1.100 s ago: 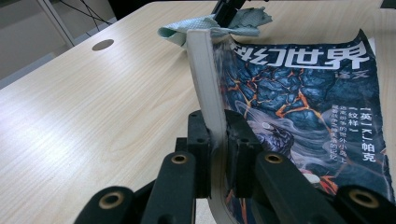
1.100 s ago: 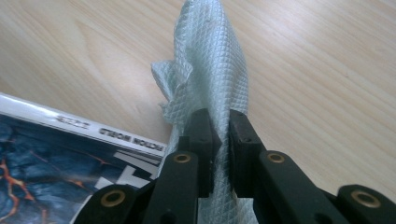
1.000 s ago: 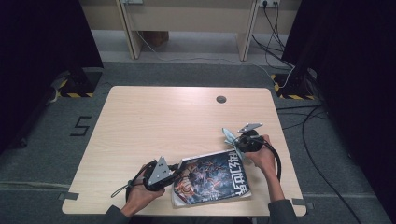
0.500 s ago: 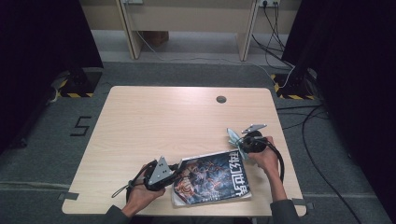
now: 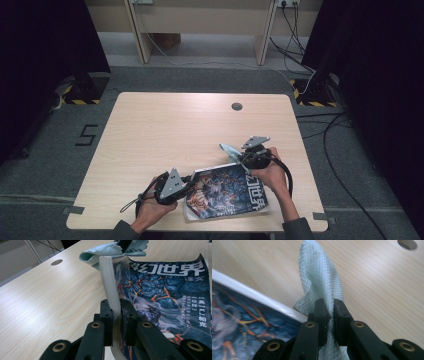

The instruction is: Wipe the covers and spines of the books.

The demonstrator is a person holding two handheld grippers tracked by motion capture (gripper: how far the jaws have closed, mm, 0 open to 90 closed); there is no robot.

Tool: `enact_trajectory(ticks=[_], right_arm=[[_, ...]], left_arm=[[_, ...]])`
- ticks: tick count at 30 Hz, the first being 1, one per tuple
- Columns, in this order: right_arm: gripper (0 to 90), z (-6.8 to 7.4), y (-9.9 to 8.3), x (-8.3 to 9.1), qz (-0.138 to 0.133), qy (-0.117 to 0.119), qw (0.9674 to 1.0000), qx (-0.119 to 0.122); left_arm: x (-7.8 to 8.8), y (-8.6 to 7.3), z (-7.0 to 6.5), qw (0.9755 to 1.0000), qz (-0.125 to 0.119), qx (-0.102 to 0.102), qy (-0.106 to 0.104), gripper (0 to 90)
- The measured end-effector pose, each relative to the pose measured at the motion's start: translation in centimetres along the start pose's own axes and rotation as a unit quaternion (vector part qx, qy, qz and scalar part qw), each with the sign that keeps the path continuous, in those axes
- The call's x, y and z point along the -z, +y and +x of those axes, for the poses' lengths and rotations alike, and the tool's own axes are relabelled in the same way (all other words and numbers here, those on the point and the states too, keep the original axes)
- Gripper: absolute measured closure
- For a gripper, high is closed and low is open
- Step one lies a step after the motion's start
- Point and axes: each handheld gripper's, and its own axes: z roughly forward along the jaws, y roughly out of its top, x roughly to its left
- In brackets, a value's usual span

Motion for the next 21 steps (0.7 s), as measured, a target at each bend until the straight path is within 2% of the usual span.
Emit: enact_trajectory(ticks=[2,7,10,11,13,15,17,18,21], right_arm=[[83.4,0.6,0.3,0.1,0.001,-0.003,1.0,0.009],[83.5,0.9,0.3,0.3,-0.004,-0.004,1.0,0.003],[83.4,0.4,0.0,0.1,-0.002,-0.01,0.9999,-0.004],[83.5,-0.3,-0.6,-0.3,0.01,-0.029,0.9995,-0.012],[83.4,-0.6,-0.9,-0.4,0.012,-0.033,0.9992,-0.016],[83.4,-2.1,-2.0,-0.7,0.019,-0.046,0.9978,-0.045],[83.4,-2.4,-2.3,-0.7,0.019,-0.049,0.9974,-0.049],[83.5,-3.0,-2.9,-0.7,0.021,-0.052,0.9965,-0.061],[83.4,-2.8,-2.8,-0.3,0.014,-0.048,0.9969,-0.061]], left_arm=[[0.0,0.0,-0.1,1.0,0.002,-0.005,0.002,81.5],[0.1,0.1,-0.3,0.9999,0.001,-0.012,0.005,81.5],[0.1,0.1,-0.4,0.9999,-0.001,-0.013,0.005,81.6],[0.1,0.1,-0.4,0.9999,-0.001,-0.014,0.005,81.5],[0.1,0.1,-0.4,0.9999,0.0,-0.016,0.004,81.5],[0.1,0.1,-0.3,0.9999,0.001,-0.015,0.005,81.5],[0.1,0.1,-0.3,0.9999,0.001,-0.015,0.005,81.4],[0.1,0.1,-0.3,0.9999,0.002,-0.015,0.006,81.4],[0.1,0.1,-0.3,0.9999,0.002,-0.014,0.007,81.3]])
